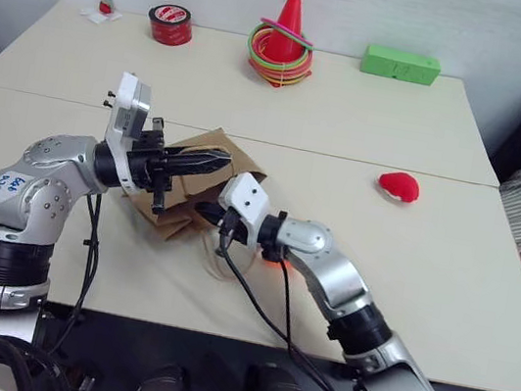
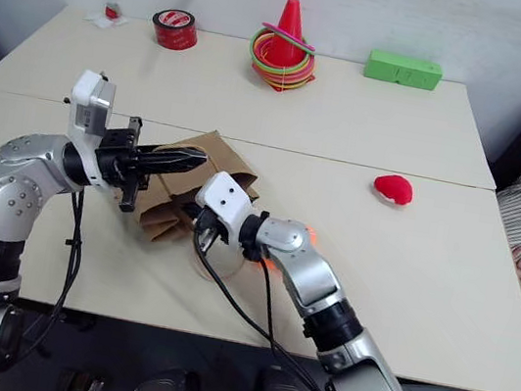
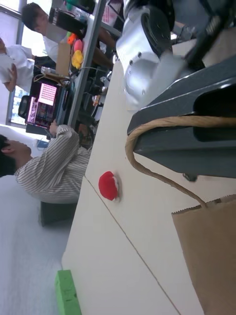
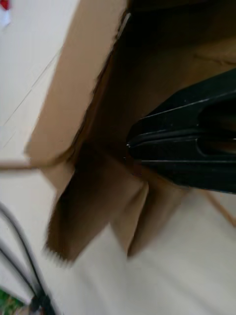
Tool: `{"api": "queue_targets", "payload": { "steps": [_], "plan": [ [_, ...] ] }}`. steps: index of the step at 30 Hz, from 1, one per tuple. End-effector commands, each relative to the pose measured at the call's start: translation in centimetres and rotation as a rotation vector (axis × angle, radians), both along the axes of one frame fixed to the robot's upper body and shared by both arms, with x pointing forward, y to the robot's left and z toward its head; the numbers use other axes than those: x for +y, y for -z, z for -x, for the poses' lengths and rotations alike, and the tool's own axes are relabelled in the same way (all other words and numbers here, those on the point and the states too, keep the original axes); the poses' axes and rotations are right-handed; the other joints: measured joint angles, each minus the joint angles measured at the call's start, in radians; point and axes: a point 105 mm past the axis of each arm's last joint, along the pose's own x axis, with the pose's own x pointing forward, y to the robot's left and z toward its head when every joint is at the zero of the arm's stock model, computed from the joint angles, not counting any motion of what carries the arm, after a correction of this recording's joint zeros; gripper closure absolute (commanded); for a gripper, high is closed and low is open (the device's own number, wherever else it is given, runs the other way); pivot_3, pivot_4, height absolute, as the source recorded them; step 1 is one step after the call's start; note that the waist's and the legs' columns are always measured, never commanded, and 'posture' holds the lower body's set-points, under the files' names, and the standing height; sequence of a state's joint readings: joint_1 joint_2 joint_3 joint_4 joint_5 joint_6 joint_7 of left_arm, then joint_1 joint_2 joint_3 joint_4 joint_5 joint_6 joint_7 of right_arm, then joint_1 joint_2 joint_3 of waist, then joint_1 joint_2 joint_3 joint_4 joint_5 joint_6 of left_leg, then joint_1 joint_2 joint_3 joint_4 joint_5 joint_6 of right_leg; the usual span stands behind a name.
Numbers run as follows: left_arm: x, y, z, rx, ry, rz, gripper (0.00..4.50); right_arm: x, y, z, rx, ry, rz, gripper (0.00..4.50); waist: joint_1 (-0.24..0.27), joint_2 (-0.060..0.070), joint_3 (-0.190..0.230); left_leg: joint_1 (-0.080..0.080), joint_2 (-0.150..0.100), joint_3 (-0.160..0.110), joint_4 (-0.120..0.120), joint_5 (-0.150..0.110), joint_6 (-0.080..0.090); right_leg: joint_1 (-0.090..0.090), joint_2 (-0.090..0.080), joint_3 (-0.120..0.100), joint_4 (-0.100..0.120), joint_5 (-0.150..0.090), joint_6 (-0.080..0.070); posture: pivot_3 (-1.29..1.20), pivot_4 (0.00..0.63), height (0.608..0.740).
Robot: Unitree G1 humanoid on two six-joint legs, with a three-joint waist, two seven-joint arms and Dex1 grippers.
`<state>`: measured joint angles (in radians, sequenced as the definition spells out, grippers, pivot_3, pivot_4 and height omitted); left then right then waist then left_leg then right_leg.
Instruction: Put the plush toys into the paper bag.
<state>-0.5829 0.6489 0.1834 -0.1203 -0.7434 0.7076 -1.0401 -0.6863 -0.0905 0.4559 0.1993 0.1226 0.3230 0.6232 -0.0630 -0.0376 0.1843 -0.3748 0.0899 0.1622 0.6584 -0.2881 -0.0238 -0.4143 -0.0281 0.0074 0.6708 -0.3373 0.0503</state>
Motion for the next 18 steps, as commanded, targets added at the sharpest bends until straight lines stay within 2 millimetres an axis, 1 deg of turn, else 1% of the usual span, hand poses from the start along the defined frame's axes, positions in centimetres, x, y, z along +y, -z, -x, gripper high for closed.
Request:
{"api": "queue_targets", "payload": {
  "steps": [1, 3, 5, 7, 9, 11, 14, 18],
  "plan": [
    [0.0, -1.6, 1.3, -0.025, 0.035, 0.041, 4.5, 0.4, 0.7, -1.2, -0.019, 0.057, 0.034, 4.48, 0.0, 0.0, 0.0, 0.0, 0.0, 0.0, 0.0, 0.0, 0.0, 0.0, 0.0, 0.0, 0.0, 0.0, 0.0, 0.0, 0.15, 0.74],
    [0.0, -1.9, 1.5, -0.017, 0.046, 0.055, 4.5, 0.7, 1.4, -1.9, -0.013, 0.091, 0.059, 4.48, -0.001, 0.0, 0.0, 0.0, 0.0, 0.0, 0.0, 0.0, 0.0, 0.0, 0.0, 0.0, 0.0, 0.0, 0.0, 0.0, 0.15, 0.74],
    [0.3, -2.6, 0.9, -0.041, 0.019, 0.08, 4.5, 0.8, 2.8, -2.2, 0.005, 0.093, 0.128, 4.48, -0.008, 0.0, 0.0, 0.0, 0.0, 0.0, 0.0, 0.0, 0.0, 0.0, 0.0, 0.0, 0.0, 0.0, 0.0, 0.0, 0.15, 0.74],
    [1.1, -4.9, -0.2, -0.07, -0.036, 0.164, 4.5, 0.2, 4.7, -1.9, 0.02, 0.075, 0.217, 4.48, -0.013, 0.0, 0.0, 0.0, 0.0, 0.0, 0.0, 0.0, -0.001, 0.0, 0.0, 0.0, 0.001, 0.0, 0.0, 0.0, 0.15, 0.74],
    [1.9, -6.5, -0.7, -0.046, -0.039, 0.2, 4.5, -0.4, 5.7, -1.4, 0.05, 0.071, 0.239, 4.48, -0.015, -0.001, -0.001, 0.0, 0.0, -0.001, 0.001, 0.0, -0.001, 0.0, 0.0, -0.001, 0.002, 0.0, 0.0, 0.0, 0.15, 0.74],
    [2.4, -7.2, -0.5, -0.005, 0.001, 0.196, 4.5, -0.8, 6.0, -0.9, 0.061, 0.066, 0.24, 4.48, -0.021, -0.001, -0.001, 0.0, 0.0, -0.001, 0.0, 0.0, -0.001, 0.0, 0.0, 0.0, 0.001, 0.0, 0.0, 0.0, 0.15, 0.74],
    [3.5, -7.8, -1.0, 0.023, -0.019, 0.207, 4.5, -1.3, 6.2, -0.4, 0.069, 0.066, 0.236, 4.48, -0.023, -0.001, -0.001, 0.002, -0.001, 0.001, -0.002, -0.001, -0.002, 0.0, -0.001, 0.0, 0.001, -0.001, 0.0, 0.0, 0.15, 0.74],
    [4.4, -6.8, -1.9, 0.034, -0.066, 0.162, 4.5, -1.4, 5.6, -0.1, 0.062, 0.07, 0.188, 4.48, -0.022, -0.001, -0.001, 0.002, 0.0, 0.0, -0.001, -0.001, -0.002, 0.001, 0.0, 0.0, 0.002, -0.001, 0.0, 0.0, 0.15, 0.74]
  ]
}}
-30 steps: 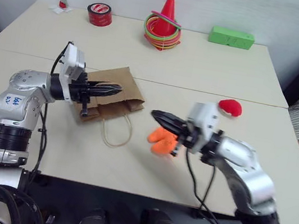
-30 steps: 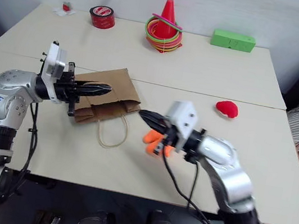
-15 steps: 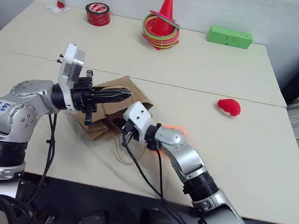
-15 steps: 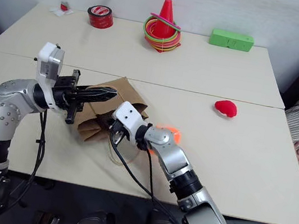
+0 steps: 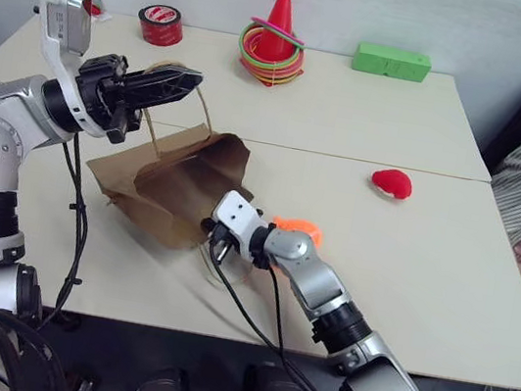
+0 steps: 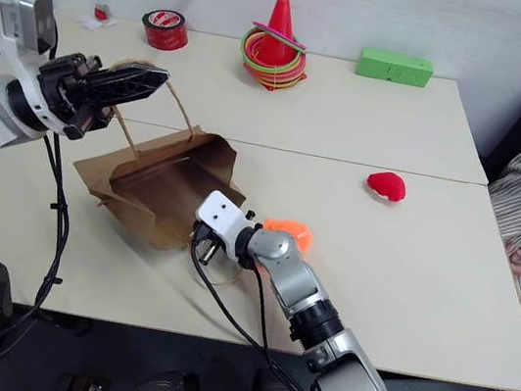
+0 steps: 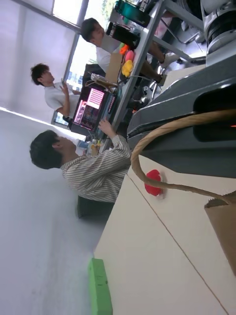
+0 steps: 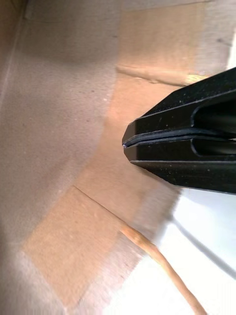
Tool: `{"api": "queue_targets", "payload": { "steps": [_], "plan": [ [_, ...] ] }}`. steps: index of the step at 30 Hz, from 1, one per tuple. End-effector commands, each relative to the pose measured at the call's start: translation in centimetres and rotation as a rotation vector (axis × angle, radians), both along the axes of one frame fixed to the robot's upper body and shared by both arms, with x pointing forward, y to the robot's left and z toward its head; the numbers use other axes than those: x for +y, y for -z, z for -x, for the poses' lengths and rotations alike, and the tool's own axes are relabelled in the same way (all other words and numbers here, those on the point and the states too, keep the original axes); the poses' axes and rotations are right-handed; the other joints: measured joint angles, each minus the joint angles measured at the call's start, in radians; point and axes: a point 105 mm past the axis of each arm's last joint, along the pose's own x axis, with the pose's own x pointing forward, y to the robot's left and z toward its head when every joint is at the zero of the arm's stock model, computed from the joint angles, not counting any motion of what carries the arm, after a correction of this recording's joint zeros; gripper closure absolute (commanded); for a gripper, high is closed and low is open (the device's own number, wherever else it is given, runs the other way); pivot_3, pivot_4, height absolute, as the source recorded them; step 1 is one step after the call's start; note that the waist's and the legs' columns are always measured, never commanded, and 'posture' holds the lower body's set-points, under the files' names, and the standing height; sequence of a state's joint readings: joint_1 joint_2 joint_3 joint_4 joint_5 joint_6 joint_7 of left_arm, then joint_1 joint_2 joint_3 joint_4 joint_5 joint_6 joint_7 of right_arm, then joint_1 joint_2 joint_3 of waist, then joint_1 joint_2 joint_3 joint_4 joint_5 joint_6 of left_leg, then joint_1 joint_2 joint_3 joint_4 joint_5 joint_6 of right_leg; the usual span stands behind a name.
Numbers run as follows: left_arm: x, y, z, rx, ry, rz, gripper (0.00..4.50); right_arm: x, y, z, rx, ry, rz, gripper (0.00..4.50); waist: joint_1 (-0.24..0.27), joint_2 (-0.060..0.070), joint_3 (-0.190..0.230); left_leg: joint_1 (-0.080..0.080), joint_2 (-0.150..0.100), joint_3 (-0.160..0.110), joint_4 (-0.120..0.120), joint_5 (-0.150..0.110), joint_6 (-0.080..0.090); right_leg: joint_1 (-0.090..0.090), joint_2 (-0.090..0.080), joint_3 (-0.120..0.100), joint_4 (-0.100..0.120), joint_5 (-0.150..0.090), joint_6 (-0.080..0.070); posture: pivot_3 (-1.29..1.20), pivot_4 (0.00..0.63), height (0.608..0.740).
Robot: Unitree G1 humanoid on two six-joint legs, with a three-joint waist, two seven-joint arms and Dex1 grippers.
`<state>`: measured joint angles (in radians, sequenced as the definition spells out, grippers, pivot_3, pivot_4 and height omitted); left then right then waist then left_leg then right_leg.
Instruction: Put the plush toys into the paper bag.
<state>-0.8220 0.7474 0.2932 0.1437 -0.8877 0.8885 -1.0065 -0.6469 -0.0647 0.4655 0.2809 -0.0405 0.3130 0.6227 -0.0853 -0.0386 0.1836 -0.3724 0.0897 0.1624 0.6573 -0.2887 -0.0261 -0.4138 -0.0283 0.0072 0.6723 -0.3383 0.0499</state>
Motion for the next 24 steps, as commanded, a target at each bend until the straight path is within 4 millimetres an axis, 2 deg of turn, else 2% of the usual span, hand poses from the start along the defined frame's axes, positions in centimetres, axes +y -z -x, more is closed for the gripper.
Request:
{"api": "queue_targets", "payload": {
  "steps": [1, 3, 7, 10, 13, 17, 19, 21, 24],
  "plan": [
    [0.5, -0.4, 0.1, -0.038, -0.01, -0.017, 4.5, -0.7, 1.4, 0.6, 0.043, 0.0, 0.015, 4.48, 0.0, 0.0, 0.0, 0.0, 0.0, 0.0, 0.0, 0.0, 0.0, 0.0, 0.0, 0.0, 0.0, 0.0, 0.0, 0.0, 0.15, 0.74],
    [0.1, 0.3, 0.1, -0.024, 0.009, -0.016, 4.5, -0.3, 0.2, 1.3, 0.032, -0.05, -0.058, 4.48, 0.001, 0.0, 0.0, 0.0, 0.0, 0.0, 0.0, 0.0, 0.0, 0.0, 0.0, 0.0, 0.0, 0.0, 0.0, 0.0, 0.15, 0.74],
    [-1.0, 1.5, 0.1, 0.006, 0.04, -0.003, 4.5, -1.3, -2.1, 1.8, 0.033, -0.059, -0.197, 4.48, 0.003, 0.0, 0.0, -0.001, 0.0, 0.0, -0.001, 0.0, 0.0, 0.0, 0.0, 0.0, -0.001, 0.0, 0.0, 0.0, 0.15, 0.74],
    [-1.8, 2.3, 0.0, 0.016, 0.05, 0.013, 4.5, -3.1, -5.1, 2.5, -0.101, -0.095, -0.301, 3.94, 0.005, 0.0, 0.0, -0.002, 0.0, 0.0, 0.0, 0.0, 0.0, -0.001, 0.0, 0.0, -0.002, 0.0, 0.0, 0.0, 0.15, 0.74],
    [-2.3, 2.3, 0.0, 0.022, 0.066, 0.045, 4.5, -5.7, -8.0, 3.8, -0.217, -0.155, -0.403, 2.92, 0.006, 0.0, 0.001, -0.003, 0.0, 0.0, 0.0, 0.0, 0.0, -0.001, 0.0, 0.0, -0.002, 0.0, 0.0, 0.0, 0.15, 0.74],
    [-3.0, 2.5, -0.2, 0.051, 0.083, 0.056, 4.5, -10.6, -9.1, 6.9, -0.308, -0.136, -0.434, 1.46, 0.014, 0.0, 0.001, -0.002, 0.0, -0.001, -0.003, -0.001, 0.0, -0.001, 0.001, 0.0, -0.005, 0.0, 0.0, 0.0, 0.15, 0.74],
    [-3.4, 2.5, -0.2, 0.047, 0.086, 0.048, 4.5, -13.5, -9.0, 8.1, -0.296, -0.03, -0.459, 0.74, 0.026, 0.0, 0.001, -0.002, 0.0, -0.002, -0.005, 0.0, 0.0, 0.0, 0.001, 0.0, -0.008, 0.0, 0.001, 0.0, 0.15, 0.74],
    [-3.5, 2.3, -0.3, 0.027, 0.081, 0.042, 4.5, -17.3, -7.8, 9.0, -0.289, 0.126, -0.39, 0.07, 0.033, 0.0, 0.001, -0.002, -0.001, -0.002, -0.007, 0.0, 0.0, 0.0, 0.001, 0.0, -0.009, 0.0, 0.001, 0.0, 0.15, 0.74],
    [-3.4, 2.2, -0.2, 0.007, 0.076, 0.034, 4.5, -22.8, -5.1, 10.7, -0.24, 0.346, -0.251, 0.03, 0.043, 0.0, 0.001, -0.002, -0.002, -0.002, -0.007, -0.001, 0.0, 0.001, 0.0, 0.0, -0.011, -0.001, 0.001, 0.0, 0.15, 0.74]
  ]
}}
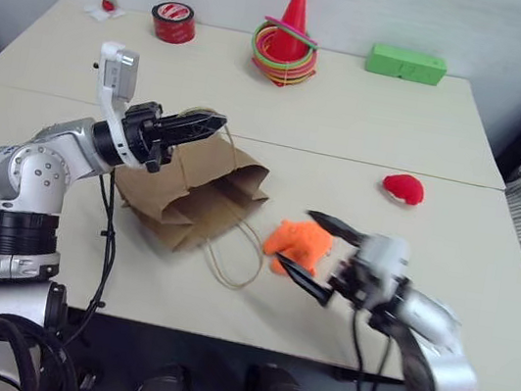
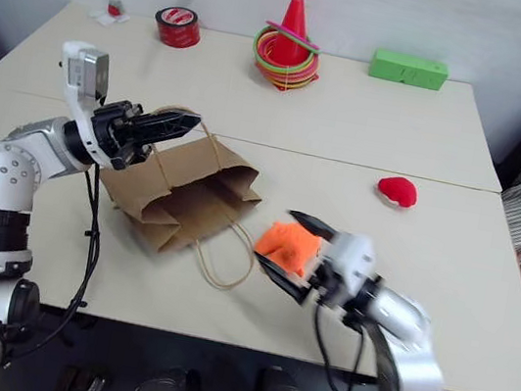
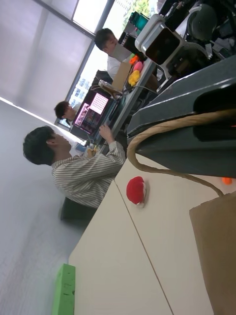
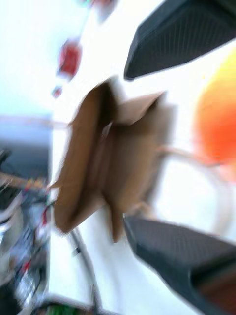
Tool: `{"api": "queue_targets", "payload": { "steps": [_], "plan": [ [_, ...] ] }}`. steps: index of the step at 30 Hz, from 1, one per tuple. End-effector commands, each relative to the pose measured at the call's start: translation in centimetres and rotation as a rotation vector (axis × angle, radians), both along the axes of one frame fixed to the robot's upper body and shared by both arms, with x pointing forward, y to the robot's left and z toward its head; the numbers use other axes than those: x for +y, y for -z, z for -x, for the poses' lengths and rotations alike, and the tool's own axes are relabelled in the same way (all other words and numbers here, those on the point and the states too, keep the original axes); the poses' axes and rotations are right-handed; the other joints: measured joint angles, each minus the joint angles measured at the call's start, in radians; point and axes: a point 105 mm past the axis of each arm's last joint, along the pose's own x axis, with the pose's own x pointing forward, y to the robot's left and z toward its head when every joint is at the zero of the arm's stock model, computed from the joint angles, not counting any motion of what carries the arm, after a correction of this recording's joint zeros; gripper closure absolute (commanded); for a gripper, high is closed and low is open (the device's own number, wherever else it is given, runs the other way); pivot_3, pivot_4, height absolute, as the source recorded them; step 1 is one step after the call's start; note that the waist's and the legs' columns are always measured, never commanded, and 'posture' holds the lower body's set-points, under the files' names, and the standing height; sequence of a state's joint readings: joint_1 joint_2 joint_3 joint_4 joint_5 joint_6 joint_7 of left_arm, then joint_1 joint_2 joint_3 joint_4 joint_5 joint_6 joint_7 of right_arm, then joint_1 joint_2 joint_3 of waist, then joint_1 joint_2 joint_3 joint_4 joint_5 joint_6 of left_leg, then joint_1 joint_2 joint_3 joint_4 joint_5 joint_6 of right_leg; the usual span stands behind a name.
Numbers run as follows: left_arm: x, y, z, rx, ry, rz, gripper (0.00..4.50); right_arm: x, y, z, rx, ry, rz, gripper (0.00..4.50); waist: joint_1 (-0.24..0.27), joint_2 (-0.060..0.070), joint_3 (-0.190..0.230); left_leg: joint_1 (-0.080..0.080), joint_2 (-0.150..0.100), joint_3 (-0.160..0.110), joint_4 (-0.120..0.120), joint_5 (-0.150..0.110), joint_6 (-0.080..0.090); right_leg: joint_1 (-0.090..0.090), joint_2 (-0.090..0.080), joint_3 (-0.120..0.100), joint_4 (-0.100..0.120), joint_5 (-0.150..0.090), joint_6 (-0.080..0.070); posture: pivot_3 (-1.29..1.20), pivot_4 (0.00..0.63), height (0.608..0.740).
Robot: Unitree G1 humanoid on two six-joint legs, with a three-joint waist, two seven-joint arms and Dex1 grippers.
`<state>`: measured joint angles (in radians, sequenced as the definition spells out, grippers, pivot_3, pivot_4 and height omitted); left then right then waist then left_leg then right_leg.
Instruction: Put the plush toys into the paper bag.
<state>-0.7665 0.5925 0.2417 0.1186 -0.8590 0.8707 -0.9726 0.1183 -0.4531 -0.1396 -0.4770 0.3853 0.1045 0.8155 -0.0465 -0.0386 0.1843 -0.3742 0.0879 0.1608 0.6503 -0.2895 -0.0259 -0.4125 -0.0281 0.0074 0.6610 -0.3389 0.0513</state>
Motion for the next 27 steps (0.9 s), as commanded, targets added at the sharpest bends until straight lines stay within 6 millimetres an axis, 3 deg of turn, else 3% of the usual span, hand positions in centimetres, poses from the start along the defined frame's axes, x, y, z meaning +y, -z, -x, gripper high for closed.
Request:
{"api": "queue_targets", "payload": {
  "steps": [1, 3, 7, 13, 18, 21, 23, 27],
  "plan": [
    [-0.1, -1.1, 0.7, -0.077, 0.011, -0.014, 4.5, -5.1, 1.0, 2.1, 0.019, 0.192, 0.12, 0.03, 0.005, 0.0, 0.0, 0.0, -0.001, 0.0, 0.0, 0.0, 0.0, 0.0, 0.0, 0.0, 0.0, 0.0, 0.0, 0.0, 0.15, 0.74],
    [-0.2, -0.7, 0.8, -0.072, 0.016, -0.023, 4.5, -6.8, 2.5, 3.0, 0.091, 0.256, 0.161, 0.03, 0.005, 0.0, 0.0, 0.003, -0.004, 0.001, 0.0, 0.0, 0.0, 0.002, 0.0, 0.0, 0.001, 0.0, 0.0, 0.0, 0.15, 0.74],
    [-0.1, -0.4, 0.7, -0.072, 0.02, -0.034, 4.5, -6.3, 2.5, 3.2, 0.114, 0.226, 0.152, 0.03, -0.013, 0.0, 0.0, 0.006, -0.004, 0.001, -0.001, 0.001, 0.0, 0.003, 0.001, 0.001, 0.002, 0.002, -0.002, 0.0, 0.15, 0.74],
    [-0.5, -0.4, 0.4, -0.09, 0.029, -0.048, 4.5, -2.1, 1.5, 0.0, 0.051, 0.038, 0.339, 0.03, -0.015, 0.0, 0.0, 0.006, -0.004, 0.0, -0.001, 0.003, -0.001, 0.003, 0.001, 0.001, 0.003, 0.003, -0.002, 0.0, 0.15, 0.74],
    [-1.3, -0.8, 0.0, -0.12, 0.033, -0.054, 4.5, 2.4, 2.0, -5.0, 0.089, -0.112, 0.491, 0.03, -0.008, 0.001, 0.001, 0.002, -0.004, -0.001, -0.001, 0.003, -0.001, 0.0, 0.002, 0.0, 0.002, 0.002, -0.002, 0.0, 0.15, 0.74],
    [-1.4, -0.4, 0.2, -0.121, 0.034, -0.06, 4.5, 3.6, 2.2, -8.0, 0.079, -0.107, 0.573, 0.61, -0.006, 0.001, 0.001, 0.002, -0.004, 0.0, -0.001, 0.003, -0.001, 0.0, 0.002, 0.0, 0.001, 0.002, -0.002, 0.0, 0.15, 0.74],
    [-1.4, -0.3, 0.2, -0.121, 0.03, -0.063, 4.5, 4.1, 2.1, -9.0, 0.081, -0.113, 0.573, 1.25, -0.007, 0.001, 0.001, 0.001, -0.004, 0.0, -0.001, 0.003, -0.001, -0.001, 0.001, 0.0, 0.001, 0.001, -0.002, 0.0, 0.15, 0.74],
    [-1.0, 0.0, 0.5, -0.12, 0.014, -0.068, 4.5, 4.2, 2.6, -9.0, 0.139, -0.169, 0.63, 2.45, -0.007, 0.001, 0.001, 0.0, 0.0, 0.0, 0.001, 0.003, -0.001, -0.001, 0.0, 0.0, 0.001, 0.001, -0.001, 0.0, 0.15, 0.74]
  ]
}}
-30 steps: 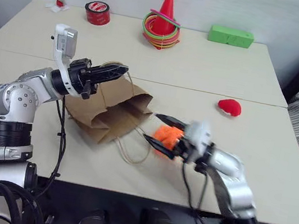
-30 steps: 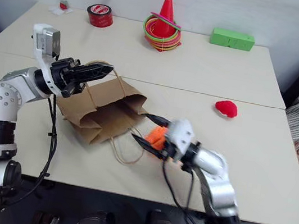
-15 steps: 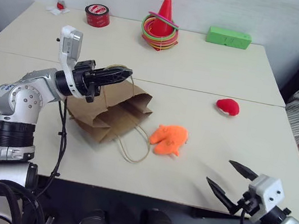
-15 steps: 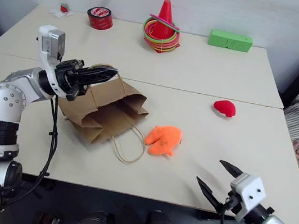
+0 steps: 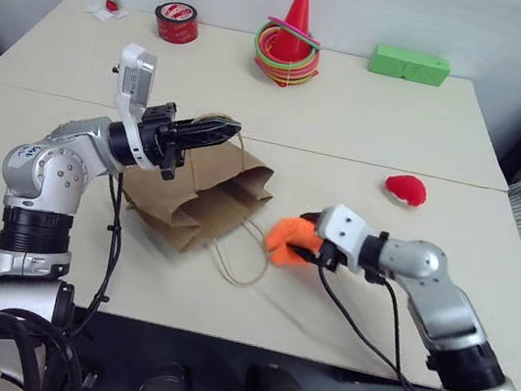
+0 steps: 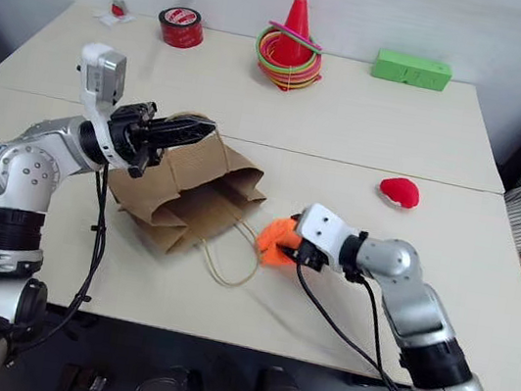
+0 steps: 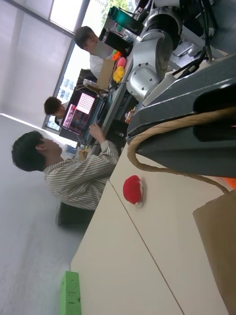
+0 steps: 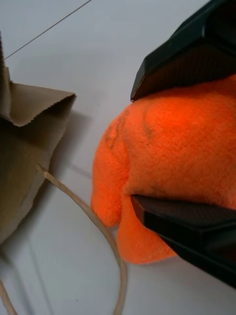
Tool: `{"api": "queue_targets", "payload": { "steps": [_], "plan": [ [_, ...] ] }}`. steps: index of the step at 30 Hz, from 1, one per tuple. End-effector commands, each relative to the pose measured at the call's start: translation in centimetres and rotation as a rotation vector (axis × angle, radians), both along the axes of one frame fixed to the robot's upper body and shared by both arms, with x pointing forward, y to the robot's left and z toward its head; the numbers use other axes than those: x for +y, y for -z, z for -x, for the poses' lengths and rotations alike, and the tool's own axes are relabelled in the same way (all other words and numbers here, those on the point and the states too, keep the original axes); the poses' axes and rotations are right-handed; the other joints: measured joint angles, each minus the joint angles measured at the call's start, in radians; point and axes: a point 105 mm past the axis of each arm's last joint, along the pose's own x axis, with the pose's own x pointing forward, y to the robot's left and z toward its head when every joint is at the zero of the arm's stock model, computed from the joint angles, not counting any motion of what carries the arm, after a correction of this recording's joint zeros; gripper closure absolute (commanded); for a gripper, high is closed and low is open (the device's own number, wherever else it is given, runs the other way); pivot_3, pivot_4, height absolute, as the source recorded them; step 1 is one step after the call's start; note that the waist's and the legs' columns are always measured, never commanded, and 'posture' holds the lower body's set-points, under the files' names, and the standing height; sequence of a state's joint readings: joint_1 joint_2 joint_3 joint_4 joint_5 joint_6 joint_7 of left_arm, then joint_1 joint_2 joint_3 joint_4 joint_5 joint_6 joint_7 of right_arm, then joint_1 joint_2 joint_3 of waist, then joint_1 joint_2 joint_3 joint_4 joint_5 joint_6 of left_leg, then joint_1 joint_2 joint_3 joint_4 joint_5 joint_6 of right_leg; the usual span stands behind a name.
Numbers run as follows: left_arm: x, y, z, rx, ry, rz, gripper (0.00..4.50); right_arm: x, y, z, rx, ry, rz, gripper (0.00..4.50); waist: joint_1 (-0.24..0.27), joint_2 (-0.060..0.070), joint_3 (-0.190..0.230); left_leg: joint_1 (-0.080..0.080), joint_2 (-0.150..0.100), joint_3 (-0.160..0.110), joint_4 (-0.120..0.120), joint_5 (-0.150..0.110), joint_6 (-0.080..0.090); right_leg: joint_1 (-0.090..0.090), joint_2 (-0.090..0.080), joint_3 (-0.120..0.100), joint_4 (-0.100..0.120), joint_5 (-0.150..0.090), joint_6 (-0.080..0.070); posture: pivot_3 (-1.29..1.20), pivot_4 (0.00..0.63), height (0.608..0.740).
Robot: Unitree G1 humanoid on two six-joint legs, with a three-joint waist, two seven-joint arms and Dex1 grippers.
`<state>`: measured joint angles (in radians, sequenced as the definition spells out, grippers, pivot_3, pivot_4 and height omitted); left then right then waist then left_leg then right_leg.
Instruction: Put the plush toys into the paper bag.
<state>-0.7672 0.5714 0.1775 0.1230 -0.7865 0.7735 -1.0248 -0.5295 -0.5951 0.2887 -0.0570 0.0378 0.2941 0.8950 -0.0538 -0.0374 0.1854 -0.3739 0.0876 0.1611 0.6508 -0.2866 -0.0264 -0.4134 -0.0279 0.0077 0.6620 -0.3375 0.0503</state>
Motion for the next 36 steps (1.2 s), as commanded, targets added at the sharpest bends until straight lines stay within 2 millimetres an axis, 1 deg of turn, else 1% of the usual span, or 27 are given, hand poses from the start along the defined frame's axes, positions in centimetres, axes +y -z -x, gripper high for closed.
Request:
{"api": "queue_targets", "payload": {
  "steps": [1, 2, 4, 5, 6, 7, 8, 10, 12, 14, 15, 17, 19, 20, 21, 24, 26, 28, 30, 34, 36],
  "plan": [
    [0.4, -0.8, 0.8, -0.056, -0.013, -0.011, 4.5, -0.9, 1.2, 0.2, 0.073, 0.003, 0.068, 2.82, 0.0, 0.0, 0.0, 0.0, 0.0, 0.0, 0.001, 0.0, 0.0, 0.0, 0.0, 0.0, 0.0, 0.0, 0.0, 0.0, 0.15, 0.74],
    [0.4, -0.8, 0.8, -0.057, -0.016, -0.012, 4.5, -1.5, 1.3, 0.5, 0.091, -0.009, 0.089, 3.19, 0.0, 0.0, 0.0, 0.001, 0.001, 0.0, 0.001, 0.0, 0.0, 0.001, 0.0, 0.0, 0.001, 0.0, 0.0, 0.0, 0.15, 0.74],
    [0.5, -0.8, 1.0, -0.059, -0.02, -0.009, 4.5, -2.8, 1.3, 1.2, 0.128, -0.027, 0.126, 3.75, 0.001, 0.0, 0.0, 0.001, 0.0, 0.0, 0.002, 0.0, 0.001, 0.001, -0.001, 0.0, 0.001, 0.0, 0.001, 0.0, 0.15, 0.74],
    [0.5, -0.9, 1.1, -0.06, -0.019, -0.007, 4.5, -3.1, 0.6, 1.6, 0.143, -0.042, 0.086, 4.07, 0.004, 0.0, 0.0, 0.001, 0.0, 0.0, 0.002, 0.0, 0.001, 0.002, -0.001, 0.0, 0.001, 0.0, 0.001, 0.0, 0.15, 0.74],
    [0.4, -0.9, 1.2, -0.062, -0.016, -0.005, 4.5, -3.1, -0.1, 1.8, 0.154, -0.048, 0.034, 4.26, 0.006, 0.0, 0.0, 0.001, 0.0, -0.001, 0.002, 0.0, 0.001, 0.002, -0.001, -0.001, 0.001, 0.0, 0.001, 0.0, 0.15, 0.74],
    [0.3, -1.0, 1.3, -0.065, -0.012, -0.001, 4.5, -2.7, -1.4, 2.3, 0.134, -0.087, -0.048, 4.38, 0.01, 0.0, 0.0, 0.001, 0.0, -0.002, 0.001, 0.0, 0.001, 0.003, -0.001, -0.001, 0.0, 0.0, 0.001, 0.0, 0.15, 0.74],
    [0.1, -1.1, 1.4, -0.07, -0.008, 0.005, 4.5, -2.2, -3.1, 3.1, 0.132, -0.136, -0.155, 4.4, 0.013, 0.0, 0.0, 0.001, 0.0, -0.001, 0.001, 0.0, 0.001, 0.003, -0.001, -0.001, 0.0, 0.0, 0.001, 0.0, 0.15, 0.74],
    [-0.4, -1.5, 1.6, -0.082, -0.004, 0.018, 4.5, -1.6, -5.5, 4.6, 0.142, -0.218, -0.299, 4.4, 0.019, 0.0, 0.0, 0.0, 0.0, -0.001, 0.0, 0.0, 0.001, 0.002, 0.0, -0.001, -0.001, 0.0, 0.001, 0.0, 0.15, 0.74],
    [-0.9, -2.1, 1.9, -0.085, 0.004, 0.053, 4.5, -0.8, -5.9, 5.3, 0.173, -0.243, -0.332, 4.4, 0.017, 0.001, 0.001, 0.0, 0.001, -0.001, 0.0, -0.001, 0.001, 0.001, 0.0, 0.0, 0.0, 0.0, 0.001, 0.0, 0.15, 0.74],
    [-1.2, -2.3, 2.3, -0.081, 0.015, 0.068, 4.5, 0.9, -5.8, 5.3, 0.167, -0.261, -0.327, 4.4, 0.013, 0.001, 0.001, 0.0, 0.002, -0.001, 0.001, -0.001, 0.001, 0.001, 0.001, 0.0, 0.0, 0.0, 0.001, 0.0, 0.15, 0.74],
    [-1.3, -2.3, 2.4, -0.079, 0.016, 0.07, 4.5, 1.5, -5.8, 5.3, 0.158, -0.271, -0.328, 4.4, 0.01, 0.001, 0.001, 0.0, 0.002, -0.001, 0.001, -0.001, 0.001, 0.001, 0.001, 0.0, 0.0, 0.0, 0.001, 0.0, 0.15, 0.74],
    [-1.7, -2.5, 3.0, -0.071, 0.038, 0.083, 4.5, 3.7, -6.1, 4.3, 0.118, -0.255, -0.379, 4.4, -0.001, 0.001, 0.001, 0.001, 0.002, -0.001, 0.001, 0.0, 0.0, 0.001, 0.001, 0.0, 0.001, 0.0, 0.001, 0.0, 0.15, 0.74],
    [-2.2, -3.3, 3.7, -0.059, 0.075, 0.13, 4.5, 5.8, -5.5, 2.6, 0.105, -0.213, -0.385, 4.4, -0.007, 0.002, 0.001, 0.002, 0.002, 0.0, 0.001, 0.0, -0.001, 0.001, 0.001, 0.0, 0.002, 0.001, 0.0, 0.0, 0.15, 0.74],
    [-2.6, -3.4, 4.1, -0.057, 0.098, 0.124, 4.5, 6.7, -5.0, 1.9, 0.109, -0.199, -0.374, 4.4, -0.008, 0.002, 0.001, 0.002, 0.002, 0.0, 0.001, 0.0, -0.001, 0.001, 0.001, 0.001, 0.003, 0.001, 0.0, 0.0, 0.15, 0.74],
    [-2.8, -3.3, 4.5, -0.053, 0.114, 0.115, 4.5, 7.4, -4.6, 1.5, 0.114, -0.19, -0.369, 4.4, -0.007, 0.002, 0.001, 0.002, 0.002, 0.0, 0.001, 0.0, -0.001, 0.001, 0.001, 0.0, 0.003, 0.001, 0.0, 0.0, 0.15, 0.74],
    [-3.3, -3.2, 5.2, -0.038, 0.149, 0.1, 4.5, 9.3, -4.9, 0.3, 0.102, -0.172, -0.397, 4.4, -0.005, 0.002, 0.001, 0.001, 0.002, 0.0, 0.0, 0.001, -0.001, 0.0, 0.001, 0.0, 0.002, 0.001, 0.0, 0.0, 0.15, 0.74],
    [-3.4, -3.1, 5.4, -0.026, 0.165, 0.102, 4.5, 10.2, -4.4, -0.3, 0.106, -0.166, -0.375, 4.4, -0.005, 0.002, 0.001, 0.0, 0.002, 0.0, 0.0, 0.0, 0.0, 0.0, 0.0, 0.0, 0.001, 0.001, 0.0, 0.0, 0.15, 0.74],
    [-3.4, -2.9, 5.6, -0.012, 0.175, 0.094, 4.5, 10.6, -4.2, -0.6, 0.109, -0.178, -0.36, 4.4, -0.005, 0.002, 0.001, -0.001, 0.001, 0.0, 0.0, 0.0, 0.0, 0.0, 0.0, 0.0, 0.001, 0.001, 0.0, 0.0, 0.15, 0.74],
    [-3.4, -2.8, 5.7, -0.004, 0.179, 0.083, 4.5, 10.8, -4.6, -0.6, 0.115, -0.203, -0.367, 4.4, -0.005, 0.002, 0.001, -0.001, 0.001, 0.0, 0.0, 0.0, 0.0, 0.0, 0.0, 0.0, 0.001, 0.001, 0.0, 0.0, 0.15, 0.74],
    [-2.7, -2.8, 5.5, -0.005, 0.15, 0.09, 4.5, 9.8, -5.4, -1.0, 0.112, -0.2, -0.386, 4.4, -0.006, 0.002, 0.001, -0.001, 0.002, -0.001, 0.0, 0.0, 0.0, 0.0, 0.0, 0.0, 0.001, 0.001, 0.0, 0.0, 0.15, 0.74],
    [-2.6, -2.8, 5.4, -0.002, 0.146, 0.099, 4.5, 9.7, -5.8, -1.3, 0.106, -0.192, -0.392, 4.4, -0.007, 0.002, 0.001, 0.0, 0.002, 0.0, 0.0, 0.0, 0.0, 0.0, 0.0, 0.0, 0.001, 0.001, 0.0, 0.0, 0.15, 0.74]
  ]
}}
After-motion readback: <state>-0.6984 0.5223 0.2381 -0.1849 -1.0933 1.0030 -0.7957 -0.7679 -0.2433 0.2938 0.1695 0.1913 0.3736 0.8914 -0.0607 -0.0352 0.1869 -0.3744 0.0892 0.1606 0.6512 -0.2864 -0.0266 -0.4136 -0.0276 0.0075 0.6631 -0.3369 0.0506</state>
